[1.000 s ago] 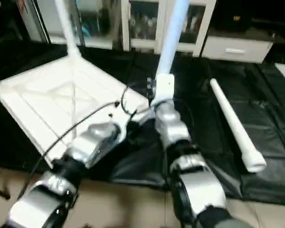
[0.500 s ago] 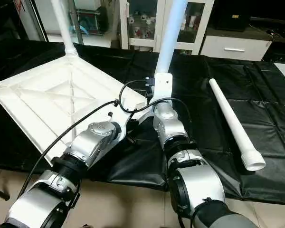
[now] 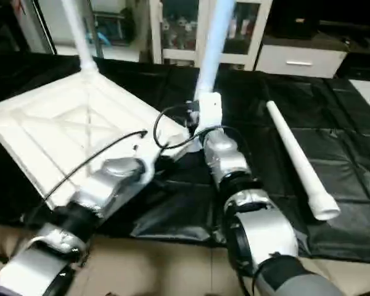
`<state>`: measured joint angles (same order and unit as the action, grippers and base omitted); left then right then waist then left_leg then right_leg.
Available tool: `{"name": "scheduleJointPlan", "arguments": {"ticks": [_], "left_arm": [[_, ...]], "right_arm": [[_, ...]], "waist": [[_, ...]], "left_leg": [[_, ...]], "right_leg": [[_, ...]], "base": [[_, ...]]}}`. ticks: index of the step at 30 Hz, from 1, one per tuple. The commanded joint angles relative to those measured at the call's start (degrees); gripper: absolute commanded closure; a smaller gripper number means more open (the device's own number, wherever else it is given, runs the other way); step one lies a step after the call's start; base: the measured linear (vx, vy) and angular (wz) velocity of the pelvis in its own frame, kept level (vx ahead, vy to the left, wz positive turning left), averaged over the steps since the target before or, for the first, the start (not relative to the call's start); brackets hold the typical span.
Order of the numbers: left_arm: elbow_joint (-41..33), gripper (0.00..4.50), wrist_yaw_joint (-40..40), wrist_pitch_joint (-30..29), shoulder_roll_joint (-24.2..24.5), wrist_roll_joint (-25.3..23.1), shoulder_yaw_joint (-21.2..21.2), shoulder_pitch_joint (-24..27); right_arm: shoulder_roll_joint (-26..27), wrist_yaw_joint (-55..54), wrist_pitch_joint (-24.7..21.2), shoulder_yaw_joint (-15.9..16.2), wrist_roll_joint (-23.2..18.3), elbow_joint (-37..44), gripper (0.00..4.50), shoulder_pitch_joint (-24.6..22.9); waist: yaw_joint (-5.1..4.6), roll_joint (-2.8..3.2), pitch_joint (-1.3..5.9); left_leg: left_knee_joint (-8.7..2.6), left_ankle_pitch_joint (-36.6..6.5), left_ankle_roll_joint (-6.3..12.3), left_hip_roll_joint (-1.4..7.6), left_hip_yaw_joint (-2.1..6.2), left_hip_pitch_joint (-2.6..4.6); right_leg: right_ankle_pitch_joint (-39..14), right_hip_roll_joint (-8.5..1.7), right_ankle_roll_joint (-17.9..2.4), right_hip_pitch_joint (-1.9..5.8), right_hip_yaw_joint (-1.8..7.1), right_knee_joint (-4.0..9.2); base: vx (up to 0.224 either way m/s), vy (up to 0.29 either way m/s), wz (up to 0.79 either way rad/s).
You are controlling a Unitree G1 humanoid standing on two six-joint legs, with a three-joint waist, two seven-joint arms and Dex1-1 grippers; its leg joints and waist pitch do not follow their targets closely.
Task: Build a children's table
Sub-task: Insert table leg to table base
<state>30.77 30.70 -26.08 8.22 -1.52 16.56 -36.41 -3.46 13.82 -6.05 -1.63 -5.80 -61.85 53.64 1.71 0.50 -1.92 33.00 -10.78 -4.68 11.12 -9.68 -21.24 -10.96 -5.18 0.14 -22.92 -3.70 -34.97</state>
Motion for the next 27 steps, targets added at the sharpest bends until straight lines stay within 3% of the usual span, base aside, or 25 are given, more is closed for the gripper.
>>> {"name": "scheduleJointPlan", "arguments": {"ticks": [1,2,3,4,5,6,7,8,9,10,12,15,20,27], "left_arm": [[-4.8,4.50,8.4,-0.1,2.0,0.9,3.4,1.4],[-6.4,4.50,10.7,-0.3,3.5,1.3,4.0,2.0],[-10.6,4.50,17.5,0.8,8.1,2.5,5.1,3.3],[-10.6,4.50,17.5,0.8,8.1,2.5,5.1,3.3],[-13.4,4.50,23.0,2.8,11.8,3.5,5.7,4.0],[-13.5,4.50,23.1,2.8,11.9,3.6,5.7,4.1],[-15.6,4.50,27.4,4.1,14.6,4.6,6.1,4.7],[-15.9,4.50,28.0,4.1,15.1,4.9,6.1,4.8],[-16.8,4.50,29.6,4.0,16.1,5.4,6.2,5.0],[-16.8,4.50,29.6,4.0,16.1,5.4,6.2,5.0],[-17.5,4.50,31.5,4.9,17.6,5.7,5.9,5.3],[-17.3,4.50,31.8,5.2,18.1,5.6,5.7,5.3],[-18.0,4.50,33.5,4.9,18.7,6.7,5.7,5.7],[-18.2,4.50,34.9,5.5,18.7,6.9,5.8,5.8]], "right_arm": [[-0.5,6.9,-6.2,2.7,1.2,-2.7,2.66,-3.1],[-1.5,9.5,-6.9,3.4,1.4,-1.7,2.66,-3.5],[-5.5,18.3,-9.5,5.7,1.3,3.0,2.66,-5.3],[-5.5,18.3,-9.5,5.7,1.3,3.0,2.66,-5.3],[-9.3,26.0,-12.3,7.8,0.5,8.4,2.66,-7.5],[-9.4,26.1,-12.4,7.9,0.5,8.5,2.66,-7.6],[-12.7,32.0,-14.5,9.9,-0.1,13.5,2.66,-9.8],[-13.3,32.9,-14.8,10.2,-0.2,14.2,2.66,-10.2],[-14.8,35.4,-15.6,11.1,-0.5,16.4,2.66,-11.3],[-14.8,35.4,-15.6,11.1,-0.5,16.4,2.66,-11.3],[-18.1,40.2,-16.6,12.3,-1.0,21.2,2.66,-14.1],[-20.3,43.0,-16.9,12.4,-1.6,24.8,2.66,-16.9],[-22.4,46.1,-19.1,12.9,-3.0,30.9,2.66,-20.8],[-23.7,47.0,-21.0,13.9,-3.8,35.7,2.66,-24.5]], "waist": [[0.29,-0.28,2.65],[0.15,-0.18,2.77],[0.25,0.01,2.85],[0.30,0.01,3.00],[0.16,0.09,3.03],[0.46,0.01,3.32],[0.36,-0.10,3.18],[0.95,0.07,3.36],[0.91,0.05,3.18],[1.36,0.01,3.13],[2.20,-0.07,3.14],[2.86,-0.17,2.96],[3.03,-0.22,2.80],[2.97,-0.39,2.87]], "left_leg": [[-4.17,-13.2,2.20,1.72,0.25,-0.26],[-4.11,-12.2,2.08,1.78,0.21,-0.26],[-4.16,-11.5,1.96,1.83,0.42,-0.25],[-3.91,-9.8,2.55,1.89,0.34,-0.16],[-3.74,-8.8,2.82,1.93,0.17,0.16],[-3.24,-7.0,3.65,1.84,-0.10,0.72],[-3.26,-6.1,4.27,1.75,-0.09,0.44],[-3.04,-5.1,5.03,1.82,-0.21,0.88],[-3.08,-5.5,5.31,1.86,-0.41,0.95],[-3.12,-5.7,5.11,1.98,-0.50,1.00],[-3.11,-6.0,4.43,2.10,-0.67,1.47],[-3.40,-8.1,2.56,2.21,-0.81,1.41],[-3.66,-11.2,0.69,2.26,-0.89,1.53],[-3.55,-10.5,0.40,2.21,-1.02,1.26]], "right_leg": [[-13.4,-3.01,-11.1,2.50,2.14,4.74],[-10.9,-2.95,-11.9,2.59,2.21,4.39],[-9.4,-2.82,-12.0,2.91,2.06,4.14],[-5.4,-2.69,-12.7,3.05,2.02,3.80],[-2.0,-2.46,-14.0,2.88,2.09,3.52],[2.2,-2.38,-15.2,2.92,2.18,3.17],[3.8,-2.24,-15.7,2.99,2.17,3.03],[5.7,-2.29,-16.1,2.98,2.11,2.90],[5.6,-2.24,-16.6,2.62,2.19,2.93],[4.6,-2.34,-16.9,2.73,2.19,2.90],[3.4,-2.31,-16.6,2.70,2.21,2.96],[-0.1,-2.47,-15.6,2.57,2.33,3.09],[-4.4,-2.53,-13.8,2.56,2.46,3.56],[-4.8,-2.60,-12.9,2.59,2.48,3.54]], "base": [[0.000,0.000,0.00],[0.000,0.000,0.00],[0.000,0.000,0.00],[0.000,0.000,0.00],[0.000,0.000,0.00],[0.000,0.000,0.00],[0.053,0.012,0.02],[0.000,0.000,0.00],[0.000,0.000,0.00],[0.000,0.000,0.00],[0.000,0.000,0.00],[0.000,0.000,0.00],[0.000,0.000,0.00],[0.000,0.000,0.00]]}}
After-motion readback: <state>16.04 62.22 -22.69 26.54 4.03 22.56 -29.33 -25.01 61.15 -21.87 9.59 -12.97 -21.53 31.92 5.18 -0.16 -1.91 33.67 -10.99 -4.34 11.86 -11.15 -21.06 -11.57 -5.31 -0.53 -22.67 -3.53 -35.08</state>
